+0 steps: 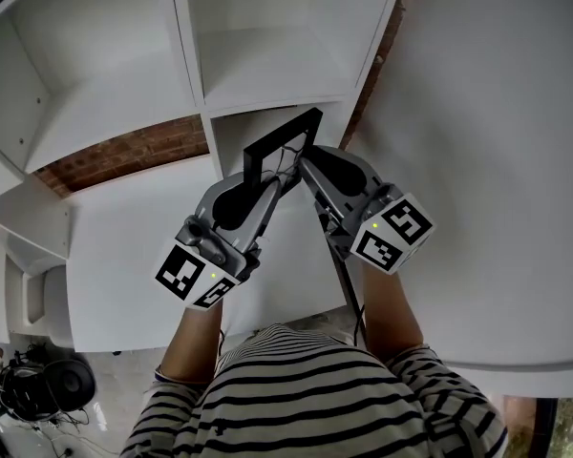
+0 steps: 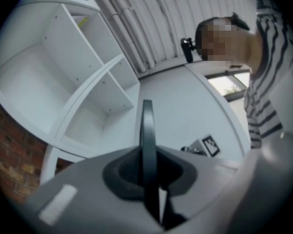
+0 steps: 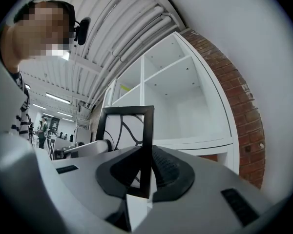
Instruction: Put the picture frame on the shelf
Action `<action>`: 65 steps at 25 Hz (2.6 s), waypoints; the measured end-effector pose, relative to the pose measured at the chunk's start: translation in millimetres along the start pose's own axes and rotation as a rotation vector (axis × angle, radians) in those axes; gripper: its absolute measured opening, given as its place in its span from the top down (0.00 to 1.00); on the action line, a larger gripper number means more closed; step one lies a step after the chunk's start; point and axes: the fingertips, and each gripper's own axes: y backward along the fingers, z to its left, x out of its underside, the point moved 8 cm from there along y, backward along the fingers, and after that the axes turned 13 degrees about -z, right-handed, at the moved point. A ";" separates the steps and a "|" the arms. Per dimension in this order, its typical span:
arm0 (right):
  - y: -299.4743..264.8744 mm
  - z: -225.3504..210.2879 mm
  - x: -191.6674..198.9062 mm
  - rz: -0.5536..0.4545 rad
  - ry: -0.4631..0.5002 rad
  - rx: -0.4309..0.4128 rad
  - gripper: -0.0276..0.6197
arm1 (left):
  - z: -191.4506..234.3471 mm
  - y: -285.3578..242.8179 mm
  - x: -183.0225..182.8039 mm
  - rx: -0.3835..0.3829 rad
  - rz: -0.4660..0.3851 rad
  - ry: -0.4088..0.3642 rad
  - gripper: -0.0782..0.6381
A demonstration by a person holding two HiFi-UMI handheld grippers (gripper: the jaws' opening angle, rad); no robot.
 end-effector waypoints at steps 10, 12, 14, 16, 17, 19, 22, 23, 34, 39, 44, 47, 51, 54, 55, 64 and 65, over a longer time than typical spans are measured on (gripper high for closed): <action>-17.9 -19.5 -19.1 -0.009 0.128 -0.005 0.87 | 18.0 -26.1 3.7 -0.024 0.008 -0.039 0.84; -20.8 -21.4 -21.8 -0.001 0.159 -0.007 0.87 | 21.3 -30.9 2.3 -0.032 0.008 -0.049 0.84; -23.1 -23.3 -25.5 0.013 0.203 -0.007 0.87 | 24.0 -35.4 1.9 -0.042 0.017 -0.054 0.84; -24.2 -26.0 -30.7 0.022 0.242 -0.004 0.87 | 25.4 -39.1 2.8 -0.051 0.033 -0.059 0.84; -24.3 -27.6 -33.2 0.023 0.260 -0.002 0.87 | 25.7 -40.6 3.6 -0.055 0.040 -0.059 0.84; -24.8 -29.9 -38.4 0.026 0.298 0.002 0.87 | 26.4 -43.1 5.2 -0.061 0.047 -0.055 0.84; -27.6 -30.1 -47.5 0.045 0.369 -0.002 0.87 | 28.3 -45.4 7.2 -0.074 0.056 -0.045 0.82; -28.6 -29.7 -50.4 0.052 0.395 -0.003 0.87 | 29.2 -46.1 7.8 -0.080 0.058 -0.042 0.81; -41.0 -33.6 -76.0 0.041 0.414 0.017 0.87 | 34.7 -57.9 -0.4 -0.141 0.064 -0.068 0.63; -45.0 -38.6 -76.8 0.012 0.372 0.038 0.87 | 36.7 -55.3 2.8 -0.168 0.079 -0.090 0.61; -42.5 -45.4 -69.7 -0.043 0.319 0.049 0.87 | 35.6 -51.7 18.2 -0.203 0.097 -0.114 0.58; -42.0 -51.3 -64.5 -0.066 0.296 0.047 0.87 | 36.0 -50.7 28.5 -0.217 0.117 -0.121 0.57; -45.8 -57.7 -60.7 -0.083 0.277 0.043 0.87 | 38.8 -50.6 37.5 -0.228 0.142 -0.125 0.57; -48.3 -56.9 -66.4 -0.090 0.266 0.050 0.87 | 37.8 -50.1 36.5 -0.234 0.164 -0.117 0.57; -51.8 -57.4 -70.8 -0.092 0.261 0.054 0.87 | 38.9 -51.7 34.2 -0.237 0.168 -0.112 0.57; -83.6 -75.0 -85.6 -0.099 0.224 0.083 0.87 | 52.1 -67.8 31.1 -0.254 0.206 -0.093 0.57; -89.6 -79.0 -87.3 -0.099 0.216 0.089 0.87 | 55.9 -70.6 30.0 -0.257 0.210 -0.091 0.57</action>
